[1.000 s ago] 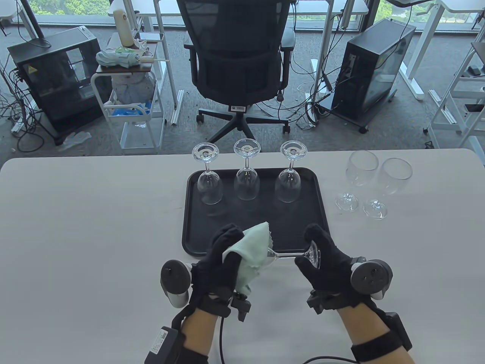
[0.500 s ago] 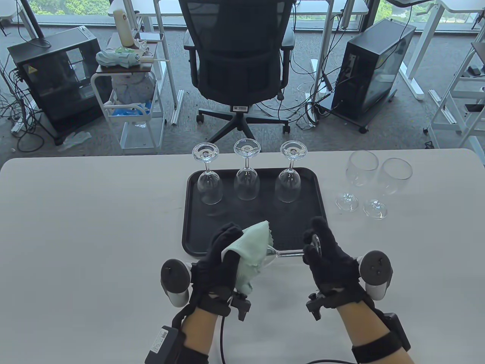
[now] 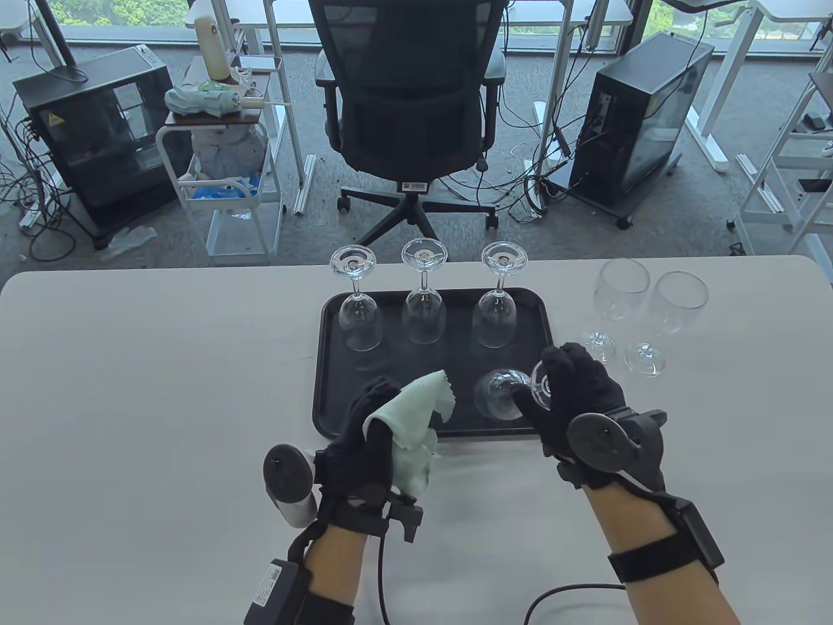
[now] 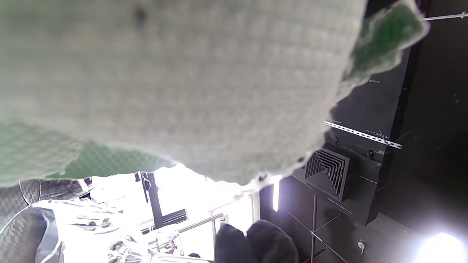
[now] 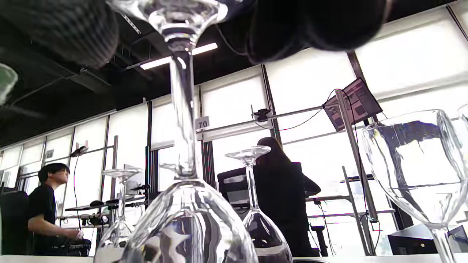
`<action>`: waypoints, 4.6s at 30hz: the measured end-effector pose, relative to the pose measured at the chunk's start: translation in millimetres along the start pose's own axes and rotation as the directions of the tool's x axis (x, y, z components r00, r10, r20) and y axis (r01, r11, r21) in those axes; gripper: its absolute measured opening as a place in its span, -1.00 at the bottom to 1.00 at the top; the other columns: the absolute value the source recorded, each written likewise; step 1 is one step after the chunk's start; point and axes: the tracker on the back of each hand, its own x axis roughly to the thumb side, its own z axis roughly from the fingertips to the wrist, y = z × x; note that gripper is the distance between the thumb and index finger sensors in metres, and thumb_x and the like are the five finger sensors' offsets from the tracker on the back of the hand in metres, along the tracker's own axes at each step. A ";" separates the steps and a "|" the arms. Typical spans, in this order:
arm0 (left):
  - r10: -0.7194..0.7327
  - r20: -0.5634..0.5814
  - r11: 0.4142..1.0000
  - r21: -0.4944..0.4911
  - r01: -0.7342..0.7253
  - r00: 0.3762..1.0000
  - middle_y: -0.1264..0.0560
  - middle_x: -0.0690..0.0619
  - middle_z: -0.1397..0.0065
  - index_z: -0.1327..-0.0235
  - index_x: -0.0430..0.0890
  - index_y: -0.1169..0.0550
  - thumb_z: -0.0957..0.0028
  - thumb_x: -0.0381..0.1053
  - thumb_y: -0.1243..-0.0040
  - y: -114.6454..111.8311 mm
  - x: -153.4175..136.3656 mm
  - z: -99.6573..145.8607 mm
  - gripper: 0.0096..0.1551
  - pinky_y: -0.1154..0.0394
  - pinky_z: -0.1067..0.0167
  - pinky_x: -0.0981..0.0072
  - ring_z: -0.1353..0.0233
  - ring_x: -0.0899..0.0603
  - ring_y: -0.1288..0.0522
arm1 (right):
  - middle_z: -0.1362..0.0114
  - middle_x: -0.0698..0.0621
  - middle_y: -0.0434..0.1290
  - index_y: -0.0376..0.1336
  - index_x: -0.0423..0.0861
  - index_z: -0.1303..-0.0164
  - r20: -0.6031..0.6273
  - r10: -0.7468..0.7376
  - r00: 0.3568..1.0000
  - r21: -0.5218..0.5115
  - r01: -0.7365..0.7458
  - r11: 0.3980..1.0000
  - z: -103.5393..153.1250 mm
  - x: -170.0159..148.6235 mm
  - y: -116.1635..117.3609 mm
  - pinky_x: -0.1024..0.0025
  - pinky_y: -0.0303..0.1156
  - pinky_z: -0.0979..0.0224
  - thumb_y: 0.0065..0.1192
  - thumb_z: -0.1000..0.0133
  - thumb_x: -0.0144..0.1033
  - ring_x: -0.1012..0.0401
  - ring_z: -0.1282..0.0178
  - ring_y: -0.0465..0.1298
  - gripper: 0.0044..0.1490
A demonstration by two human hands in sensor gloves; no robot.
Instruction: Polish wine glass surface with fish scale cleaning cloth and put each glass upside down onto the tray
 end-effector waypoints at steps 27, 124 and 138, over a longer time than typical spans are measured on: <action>0.031 0.008 0.999 0.032 -0.031 1.000 -0.29 0.03 -0.63 -0.41 0.11 -0.42 -0.19 0.34 0.03 6.7 3.5 -0.9 -0.41 -0.48 -0.31 -0.35 -0.58 -0.27 -0.32 | -0.73 -0.15 -0.34 -0.44 0.09 -0.62 -0.530 -0.431 0.730 -0.129 0.434 0.892 20.8 -116.4 12.6 -0.28 0.13 -0.55 0.24 -0.11 0.50 -0.22 -0.69 -0.08 0.32; 0.025 -0.047 0.999 0.031 -0.024 0.999 -0.30 -0.02 -0.59 -0.38 0.05 -0.43 -0.17 0.37 -0.08 11.8 7.6 -1.2 -0.37 -0.53 -0.16 -0.35 -0.51 -0.30 -0.35 | -0.68 -0.10 0.12 -0.07 0.17 -0.64 0.222 -0.372 0.901 -0.130 0.406 0.905 55.1 47.8 -3.8 -0.16 0.26 -0.51 0.45 -0.10 0.18 -0.14 -0.65 0.12 0.04; -0.031 0.030 0.998 -0.057 0.033 0.999 -0.27 -0.01 -0.63 -0.44 0.09 -0.38 -0.15 0.44 -0.06 3.0 19.6 -2.4 -0.30 -0.55 -0.18 -0.29 -0.54 -0.28 -0.34 | -0.46 -0.11 0.31 0.06 0.15 -0.56 -0.017 -0.795 0.606 -0.098 0.791 0.604 52.4 19.4 19.9 0.26 0.60 0.00 0.13 -0.14 0.45 -0.11 -0.14 0.50 -0.10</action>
